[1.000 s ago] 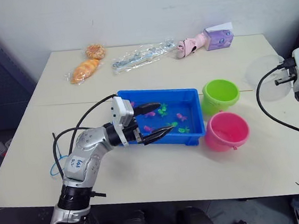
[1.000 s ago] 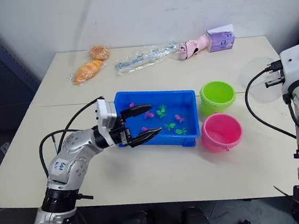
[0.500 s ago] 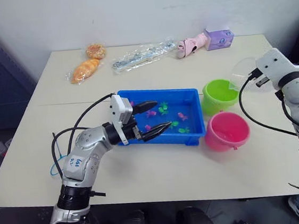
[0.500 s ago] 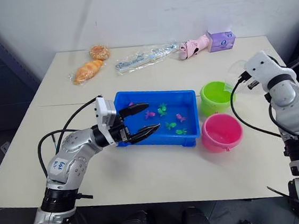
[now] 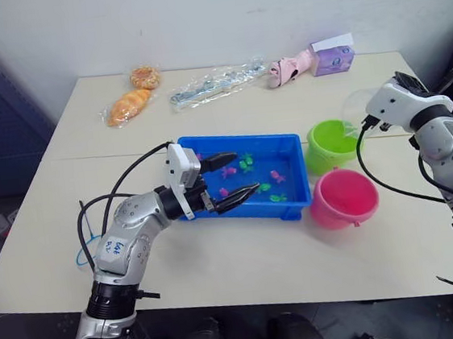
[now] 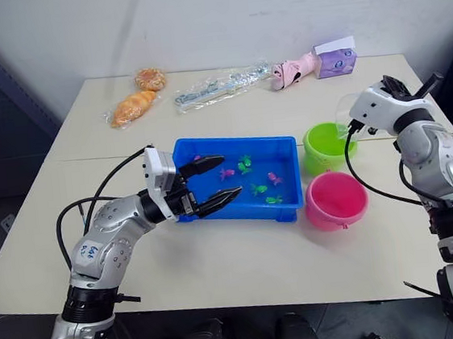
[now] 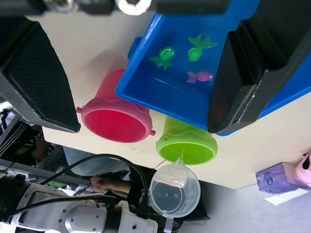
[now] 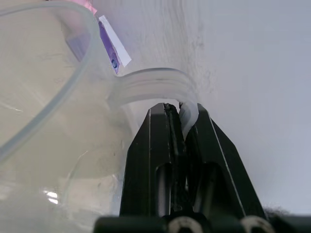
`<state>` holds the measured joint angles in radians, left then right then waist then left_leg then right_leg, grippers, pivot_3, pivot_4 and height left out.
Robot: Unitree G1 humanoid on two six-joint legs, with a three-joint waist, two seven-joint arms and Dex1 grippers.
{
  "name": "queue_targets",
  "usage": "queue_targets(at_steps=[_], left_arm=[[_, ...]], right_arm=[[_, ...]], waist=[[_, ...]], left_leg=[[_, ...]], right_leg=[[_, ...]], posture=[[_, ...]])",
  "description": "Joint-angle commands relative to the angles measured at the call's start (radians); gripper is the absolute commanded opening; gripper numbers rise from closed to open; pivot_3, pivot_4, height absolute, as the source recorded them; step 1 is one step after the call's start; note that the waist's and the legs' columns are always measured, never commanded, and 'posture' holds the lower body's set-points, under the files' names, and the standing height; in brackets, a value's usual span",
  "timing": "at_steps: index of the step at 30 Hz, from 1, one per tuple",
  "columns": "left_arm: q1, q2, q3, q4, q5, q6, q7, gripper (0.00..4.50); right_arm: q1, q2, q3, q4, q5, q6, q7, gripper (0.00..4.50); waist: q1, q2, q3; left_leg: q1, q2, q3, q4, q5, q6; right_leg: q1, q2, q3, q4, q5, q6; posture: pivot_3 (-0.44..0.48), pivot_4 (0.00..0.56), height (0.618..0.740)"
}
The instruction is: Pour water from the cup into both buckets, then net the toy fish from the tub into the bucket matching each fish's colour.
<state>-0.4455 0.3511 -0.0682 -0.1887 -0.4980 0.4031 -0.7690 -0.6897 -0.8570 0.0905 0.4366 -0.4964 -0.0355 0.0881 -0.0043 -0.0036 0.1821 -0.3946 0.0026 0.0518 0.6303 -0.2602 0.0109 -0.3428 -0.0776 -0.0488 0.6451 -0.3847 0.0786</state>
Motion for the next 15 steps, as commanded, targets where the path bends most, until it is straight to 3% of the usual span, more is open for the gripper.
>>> queue_targets(at_steps=[1,15], left_arm=[[0.001,-0.004,0.008,-0.044,0.002,-0.020,0.006,4.50],[-0.002,-0.010,0.008,-0.039,0.004,-0.038,0.005,4.50]], right_arm=[[-0.036,-0.037,0.007,-0.015,-0.057,-0.049,-0.041,0.05],[-0.030,-0.053,-0.002,0.009,-0.123,-0.125,-0.115,0.05]], waist=[[0.000,0.000,0.000],[0.000,0.000,0.000]], left_leg=[[0.000,0.000,0.000,0.000,0.000,0.000],[0.000,0.000,0.000,0.000,0.000,0.000]], right_leg=[[0.000,0.000,0.000,0.000,0.000,0.000],[0.000,0.000,0.000,0.000,0.000,0.000]], posture=[[0.000,0.150,0.740],[0.000,0.150,0.740]])
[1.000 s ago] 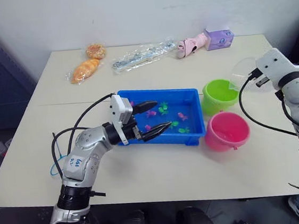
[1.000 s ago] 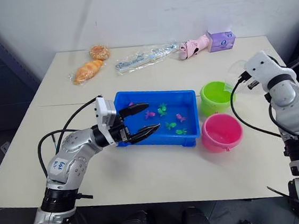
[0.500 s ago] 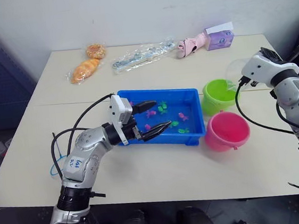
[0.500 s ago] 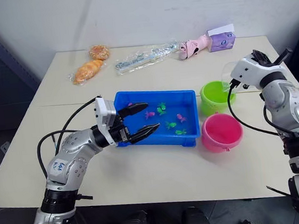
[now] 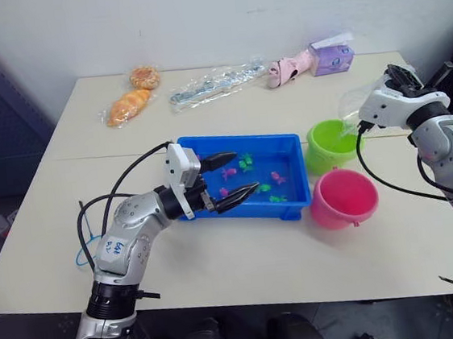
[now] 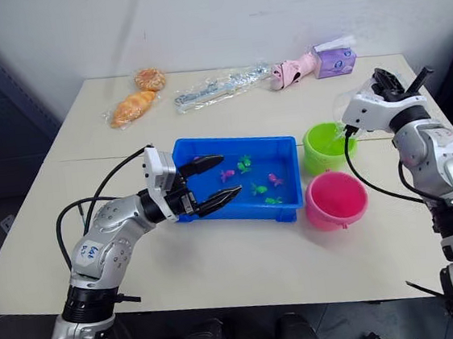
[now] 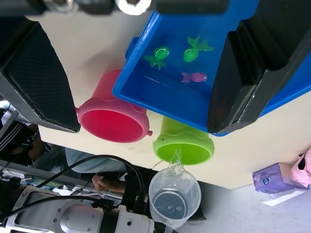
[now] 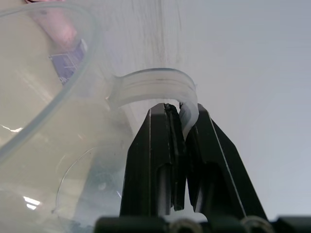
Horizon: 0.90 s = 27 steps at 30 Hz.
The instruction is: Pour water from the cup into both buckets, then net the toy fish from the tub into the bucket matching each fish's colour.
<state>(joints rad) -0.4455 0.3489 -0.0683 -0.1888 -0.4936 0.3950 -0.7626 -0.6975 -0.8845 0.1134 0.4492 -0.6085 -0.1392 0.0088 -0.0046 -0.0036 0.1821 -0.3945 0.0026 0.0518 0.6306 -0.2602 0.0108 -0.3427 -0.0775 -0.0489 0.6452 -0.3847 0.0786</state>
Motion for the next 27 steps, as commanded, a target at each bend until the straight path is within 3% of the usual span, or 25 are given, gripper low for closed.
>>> queue_targets(at_steps=[1,8,11,16,23,27], left_arm=[[-0.004,-0.009,0.011,-0.036,-0.001,-0.034,-0.002,4.50],[-0.005,-0.009,0.014,-0.030,-0.009,-0.048,-0.013,4.50],[-0.002,-0.011,0.013,-0.032,-0.018,-0.052,-0.023,4.50],[-0.010,-0.011,0.022,-0.021,-0.020,-0.053,-0.037,4.50],[-0.019,-0.002,0.059,-0.011,-0.052,-0.040,-0.067,4.50],[-0.009,0.044,0.061,-0.022,-0.082,-0.018,-0.151,4.50]], right_arm=[[-0.022,-0.029,-0.022,-0.005,-0.016,-0.031,-0.041,0.05],[-0.011,-0.015,-0.043,-0.004,0.007,-0.039,-0.041,0.05],[0.005,0.073,-0.146,-0.022,0.206,0.039,0.046,0.05],[0.035,0.132,-0.264,-0.107,0.379,0.164,0.145,0.05],[0.105,0.211,-0.541,-0.347,0.742,0.520,0.247,0.05],[0.190,0.252,-0.728,-0.501,0.976,0.781,0.271,0.05]], waist=[[0.000,0.000,0.000],[0.000,0.000,0.000],[-0.001,-0.001,0.000],[0.001,-0.001,0.000],[0.004,-0.001,0.000],[0.004,-0.001,0.000]], left_leg=[[0.000,0.000,0.000,0.000,0.000,0.000],[0.000,0.000,0.000,0.000,0.000,0.000],[0.000,0.000,0.000,0.000,0.000,0.000],[0.000,0.000,0.000,0.000,0.000,0.000],[-0.003,0.000,-0.003,0.001,0.000,0.001],[-0.003,0.001,-0.004,0.000,0.000,0.001]], right_leg=[[0.000,0.000,0.000,0.000,0.000,0.000],[0.000,0.000,0.000,0.000,0.000,0.000],[0.000,0.000,0.000,0.000,0.000,0.000],[0.000,0.000,-0.001,0.001,0.000,0.000],[0.000,0.000,-0.003,0.002,0.000,0.000],[0.000,0.000,-0.004,0.001,0.000,0.000]], posture=[[0.000,0.150,0.740],[0.000,0.150,0.740],[0.000,0.150,0.740],[0.000,0.150,0.740],[0.000,0.150,0.740],[0.000,0.150,0.740]])
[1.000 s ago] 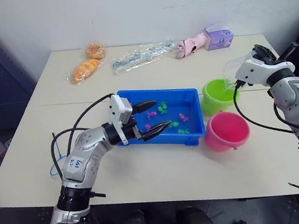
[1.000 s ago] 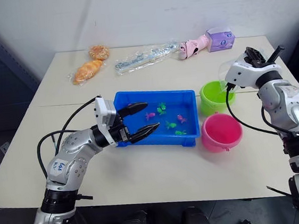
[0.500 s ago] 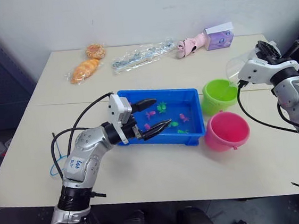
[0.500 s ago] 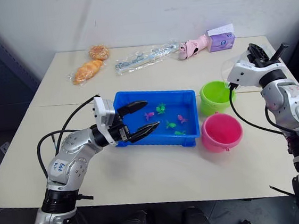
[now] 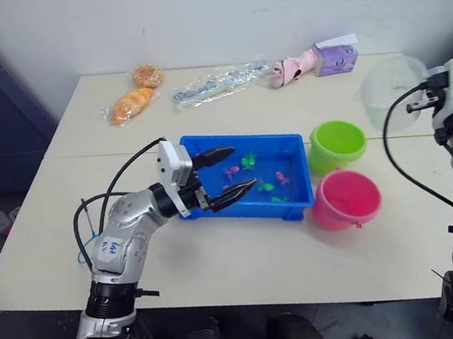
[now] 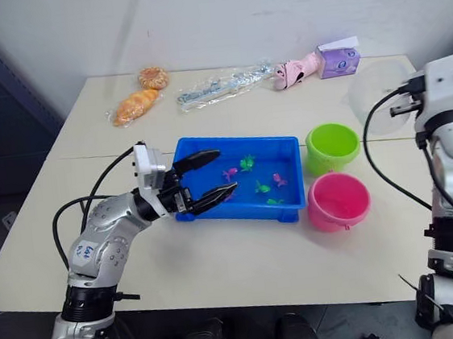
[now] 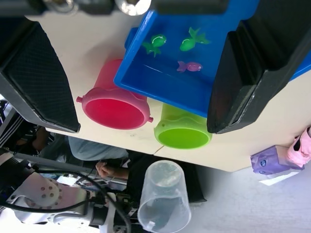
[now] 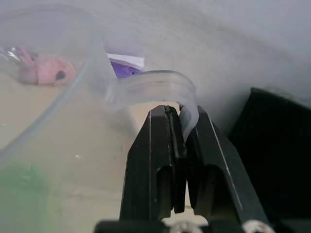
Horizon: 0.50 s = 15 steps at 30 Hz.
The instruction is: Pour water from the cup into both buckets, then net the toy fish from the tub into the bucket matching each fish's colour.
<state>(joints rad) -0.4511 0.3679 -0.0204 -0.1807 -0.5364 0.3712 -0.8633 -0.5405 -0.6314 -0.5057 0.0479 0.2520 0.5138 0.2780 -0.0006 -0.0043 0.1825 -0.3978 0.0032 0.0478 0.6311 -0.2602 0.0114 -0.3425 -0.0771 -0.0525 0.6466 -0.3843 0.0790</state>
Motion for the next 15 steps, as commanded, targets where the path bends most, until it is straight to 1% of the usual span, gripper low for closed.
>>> queue_targets(at_steps=[1,4,6,8,10,12,15], left_arm=[[-0.002,0.039,0.015,-0.029,-0.046,0.010,-0.070,4.50],[-0.002,0.083,0.020,-0.011,-0.055,0.014,-0.127,4.50],[-0.002,0.113,0.014,0.000,-0.057,0.014,-0.175,4.50],[-0.001,0.135,0.005,0.004,-0.059,0.016,-0.219,4.50],[-0.001,0.149,-0.003,0.005,-0.062,0.018,-0.252,4.50],[-0.002,0.152,-0.007,0.005,-0.064,0.019,-0.275,4.50],[-0.005,0.147,-0.014,-0.004,-0.070,0.027,-0.288,4.50]], right_arm=[[0.065,0.001,-0.135,-0.118,0.129,0.161,-0.008,0.05],[0.140,0.028,-0.210,-0.148,0.161,0.207,-0.059,0.05],[0.182,0.054,-0.239,-0.144,0.151,0.165,-0.093,0.05],[0.237,0.074,-0.226,-0.126,0.116,0.052,-0.079,0.05],[0.275,0.095,-0.216,-0.121,0.120,0.032,-0.073,0.05],[0.288,0.129,-0.222,-0.115,0.152,0.020,-0.079,0.05],[0.296,0.175,-0.215,-0.071,0.142,-0.040,-0.107,0.05]], waist=[[0.000,0.000,0.000],[0.000,0.000,0.000],[0.000,0.000,0.000],[-0.001,0.000,0.000],[-0.006,0.001,0.000],[-0.009,0.001,0.000],[-0.012,0.001,0.000]], left_leg=[[0.000,0.000,0.000,0.000,0.000,0.000],[0.000,0.000,0.000,0.000,0.000,0.000],[0.000,-0.001,0.000,0.000,0.000,0.001],[0.000,-0.001,0.001,0.000,0.000,0.001],[0.001,-0.001,0.001,0.000,0.000,0.001],[0.002,-0.001,0.003,-0.001,0.000,0.001],[0.003,0.000,0.003,-0.001,0.000,0.000]], right_leg=[[0.000,0.000,0.000,0.000,0.000,0.000],[0.000,0.000,0.000,0.000,0.000,0.000],[0.000,0.000,0.001,-0.001,0.000,0.000],[0.000,0.000,0.001,-0.001,0.000,0.000],[0.000,0.000,0.002,-0.002,0.000,0.000],[-0.001,0.000,0.003,-0.001,0.000,0.000],[0.000,0.000,0.004,0.000,0.000,0.000]], posture=[[0.000,0.150,0.740],[0.000,0.150,0.740],[0.000,0.150,0.740],[0.000,0.150,0.740],[0.000,0.150,0.740],[0.000,0.150,0.740],[0.000,0.150,0.740]])
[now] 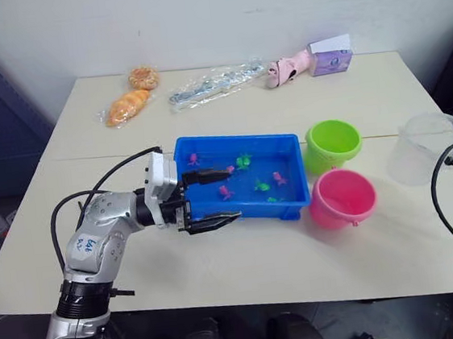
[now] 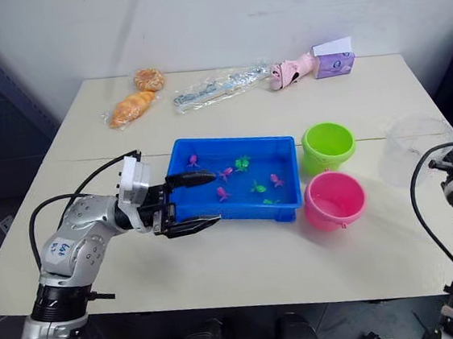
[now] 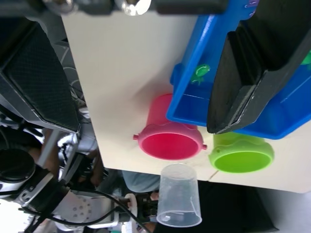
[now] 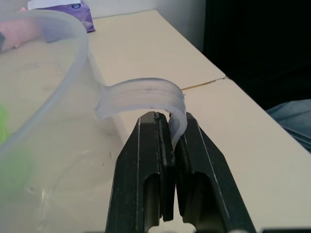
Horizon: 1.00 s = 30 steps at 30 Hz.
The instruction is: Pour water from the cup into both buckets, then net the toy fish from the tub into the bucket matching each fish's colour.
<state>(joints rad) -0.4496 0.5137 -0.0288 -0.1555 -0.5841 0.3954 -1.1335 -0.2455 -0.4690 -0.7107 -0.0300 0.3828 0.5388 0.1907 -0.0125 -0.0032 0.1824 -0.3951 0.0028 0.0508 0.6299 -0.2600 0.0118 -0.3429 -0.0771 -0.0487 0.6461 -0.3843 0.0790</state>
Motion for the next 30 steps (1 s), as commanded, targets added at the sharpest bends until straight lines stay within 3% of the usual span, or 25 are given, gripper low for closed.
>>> queue_targets(at_steps=[1,9,14,17,23,24,30], left_arm=[[-0.008,-0.001,-0.008,-0.035,-0.024,0.006,-0.017,4.50],[-0.007,-0.022,-0.016,-0.057,-0.016,0.010,0.003,4.50],[-0.012,-0.019,-0.002,-0.050,-0.007,-0.004,0.018,4.50],[-0.015,-0.017,0.003,-0.042,-0.001,-0.017,0.024,4.50],[0.004,0.015,0.013,-0.039,0.012,-0.034,0.011,4.50],[0.010,0.022,0.014,-0.039,0.013,-0.036,0.010,4.50],[0.075,0.082,0.053,-0.059,-0.001,-0.025,0.015,4.50]], right_arm=[[0.005,0.023,-0.006,0.020,-0.001,-0.076,-0.037,0.05],[0.011,0.090,0.029,0.174,-0.050,-0.273,-0.095,0.05],[0.038,0.117,0.044,0.192,-0.011,-0.275,-0.091,0.05],[0.083,0.128,0.055,0.149,-0.005,-0.266,-0.084,1.17],[0.268,0.156,0.056,-0.084,0.051,-0.170,-0.099,4.12],[0.297,0.159,0.060,-0.120,0.058,-0.152,-0.100,4.46],[0.574,0.202,0.007,-0.432,0.200,-0.042,-0.070,4.46]], waist=[[0.000,0.000,0.000],[0.001,0.000,0.000],[0.001,0.000,0.000],[0.001,0.000,0.000],[0.003,0.001,0.000],[0.004,0.001,0.000],[0.005,0.001,0.000]], left_leg=[[0.000,0.000,0.000,0.000,0.000,0.000],[0.000,0.000,0.000,0.000,0.000,0.000],[0.000,0.000,0.000,0.000,0.000,0.000],[0.001,0.000,0.000,0.000,0.000,0.000],[0.001,0.000,0.000,-0.001,0.000,0.000],[0.001,0.000,0.000,-0.002,0.000,0.000],[0.003,0.000,0.000,-0.005,-0.001,0.000]], right_leg=[[0.000,0.000,0.000,0.000,0.000,0.000],[0.000,0.000,0.000,0.000,0.000,0.000],[0.000,0.000,0.000,0.000,0.000,0.000],[0.000,0.000,0.000,0.000,0.000,0.000],[0.000,0.000,0.001,0.000,0.000,0.000],[0.000,0.000,0.001,0.000,0.000,0.000],[0.000,-0.001,0.002,-0.001,0.000,0.000]], posture=[[0.000,0.150,0.740],[0.000,0.150,0.740],[0.000,0.150,0.740],[0.000,0.150,0.740],[0.000,0.150,0.740],[0.000,0.150,0.740],[0.000,0.150,0.740]])
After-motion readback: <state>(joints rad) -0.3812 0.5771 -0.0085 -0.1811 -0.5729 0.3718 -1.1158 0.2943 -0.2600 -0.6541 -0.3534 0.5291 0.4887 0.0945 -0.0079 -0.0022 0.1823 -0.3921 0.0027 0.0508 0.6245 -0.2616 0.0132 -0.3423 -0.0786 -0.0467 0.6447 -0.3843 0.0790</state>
